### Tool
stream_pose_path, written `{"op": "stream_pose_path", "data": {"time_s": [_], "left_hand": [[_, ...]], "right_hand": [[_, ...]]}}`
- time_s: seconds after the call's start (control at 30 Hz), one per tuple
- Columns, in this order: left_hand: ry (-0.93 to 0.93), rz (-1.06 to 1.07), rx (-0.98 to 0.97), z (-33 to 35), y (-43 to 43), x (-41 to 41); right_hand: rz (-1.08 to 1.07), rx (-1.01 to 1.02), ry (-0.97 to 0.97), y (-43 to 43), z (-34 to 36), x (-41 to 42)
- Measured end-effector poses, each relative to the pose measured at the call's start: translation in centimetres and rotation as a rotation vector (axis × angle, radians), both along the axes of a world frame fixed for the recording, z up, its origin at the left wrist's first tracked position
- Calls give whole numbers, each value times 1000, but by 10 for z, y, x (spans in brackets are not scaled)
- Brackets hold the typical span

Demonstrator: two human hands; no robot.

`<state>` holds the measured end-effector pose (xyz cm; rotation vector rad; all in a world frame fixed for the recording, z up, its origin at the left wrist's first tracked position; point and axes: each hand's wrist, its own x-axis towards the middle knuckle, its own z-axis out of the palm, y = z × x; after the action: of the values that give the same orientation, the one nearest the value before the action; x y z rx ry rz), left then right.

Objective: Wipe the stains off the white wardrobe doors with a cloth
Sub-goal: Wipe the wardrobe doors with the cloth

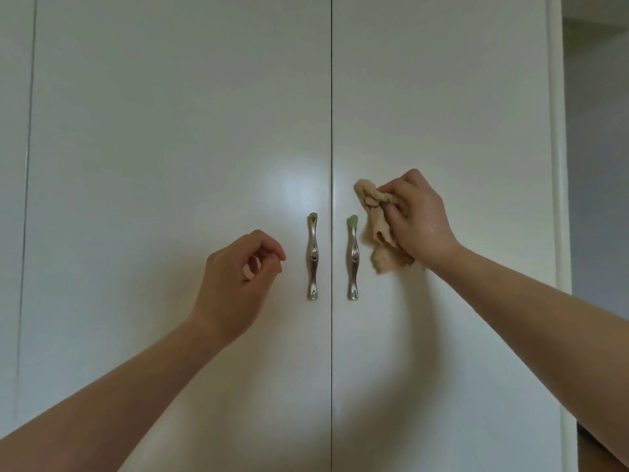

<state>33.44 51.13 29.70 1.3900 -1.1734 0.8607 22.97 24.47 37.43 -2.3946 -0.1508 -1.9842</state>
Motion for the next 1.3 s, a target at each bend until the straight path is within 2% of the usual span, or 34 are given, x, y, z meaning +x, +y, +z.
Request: {"op": "stream_pose_path", "data": {"time_s": [0.17, 0.3, 0.4, 0.47, 0.53, 0.6, 0.67, 0.83, 0.9, 0.97, 1.0, 1.1, 1.2, 1.3], "left_hand": [[-26, 27, 27, -7, 23, 1], [-24, 56, 34, 4, 37, 6], [-22, 51, 20, 9, 44, 6], [-34, 52, 17, 10, 50, 5], [-38, 59, 17, 9, 56, 5], [-32, 59, 13, 6, 62, 6], [-18, 65, 17, 2, 66, 7], [-3, 108, 13, -8, 78, 14], [-15, 103, 18, -8, 83, 14], [-22, 103, 26, -9, 91, 14], [-18, 109, 34, -10, 94, 15], [-1, 156, 59, -15, 107, 21], [30, 207, 53, -23, 125, 30], [118, 292, -44, -33, 152, 39]], "right_hand": [[-32, -290, 326, 1, -84, -28], [-27, -208, 188, 38, -62, -35], [-55, -370, 138, 94, -9, -20], [-236, -613, 220, 120, 21, 1], [-510, -841, 459, 140, 34, 21], [-799, -947, 672, 153, 34, 31], [-891, -960, 745, 157, 27, 29], [-809, -771, 1007, 175, -16, 24], [-755, -720, 1042, 179, -29, 20], [-598, -712, 1007, 172, -38, 18], [-480, -719, 930, 166, -43, 16], [-121, -602, 550, 153, -59, 16], [34, -431, 228, 163, -45, 26], [157, -181, -184, 194, -20, 40]]}}
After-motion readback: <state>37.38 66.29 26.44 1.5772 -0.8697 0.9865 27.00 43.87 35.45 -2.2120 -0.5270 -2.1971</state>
